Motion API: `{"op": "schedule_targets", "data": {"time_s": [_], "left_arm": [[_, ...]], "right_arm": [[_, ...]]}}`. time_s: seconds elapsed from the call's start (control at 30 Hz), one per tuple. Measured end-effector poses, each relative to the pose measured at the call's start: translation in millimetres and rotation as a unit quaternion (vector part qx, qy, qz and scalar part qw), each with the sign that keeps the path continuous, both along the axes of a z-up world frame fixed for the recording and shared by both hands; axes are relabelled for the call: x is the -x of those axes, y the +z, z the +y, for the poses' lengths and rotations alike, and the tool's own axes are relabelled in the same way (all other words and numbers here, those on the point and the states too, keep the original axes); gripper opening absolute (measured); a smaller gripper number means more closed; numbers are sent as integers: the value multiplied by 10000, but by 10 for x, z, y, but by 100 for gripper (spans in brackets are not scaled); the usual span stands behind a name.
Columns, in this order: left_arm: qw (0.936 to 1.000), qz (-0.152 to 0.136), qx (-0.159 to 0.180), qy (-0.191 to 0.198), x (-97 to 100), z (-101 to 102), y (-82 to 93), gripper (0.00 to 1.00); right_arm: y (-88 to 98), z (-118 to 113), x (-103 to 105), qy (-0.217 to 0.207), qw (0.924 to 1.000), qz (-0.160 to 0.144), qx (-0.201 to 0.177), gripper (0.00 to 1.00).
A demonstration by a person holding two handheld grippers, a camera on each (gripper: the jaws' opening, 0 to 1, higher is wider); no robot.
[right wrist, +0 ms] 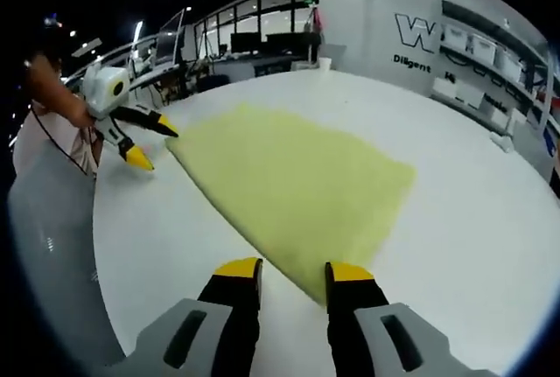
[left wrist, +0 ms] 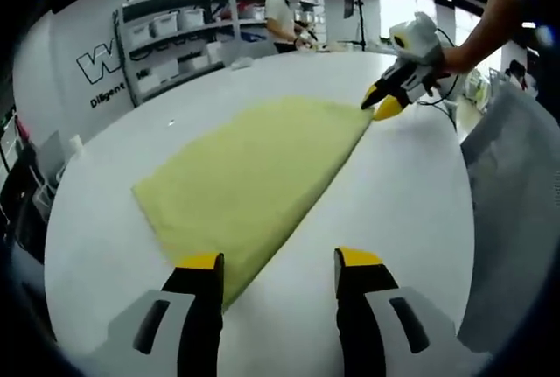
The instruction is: Fold the garment on the visible template until the final outline fits inside the template.
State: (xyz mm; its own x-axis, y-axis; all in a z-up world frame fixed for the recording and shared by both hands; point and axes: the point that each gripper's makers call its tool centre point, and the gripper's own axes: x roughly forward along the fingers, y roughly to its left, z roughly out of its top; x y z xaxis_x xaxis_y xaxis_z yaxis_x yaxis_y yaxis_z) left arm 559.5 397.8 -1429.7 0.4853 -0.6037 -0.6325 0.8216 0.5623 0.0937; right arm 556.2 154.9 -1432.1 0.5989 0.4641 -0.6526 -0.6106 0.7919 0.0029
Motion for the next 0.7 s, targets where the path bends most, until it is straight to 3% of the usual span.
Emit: {"op": "schedule_targets", "data": {"time_s": [0.2,0.47,0.7], "left_arm": [[9996,97,-193,162,-44,68,-105,39],[9988,180,-151,428,-162,110,-91,29],[9983,207,-187,502,-293,80,-89,31]], "right_arm": [[-118,-20,-18,-100,9996,120,231,21],[-131,-81,-63,-141,9992,110,365,14],[-138,-72,-180,-169,9987,69,475,15]]}}
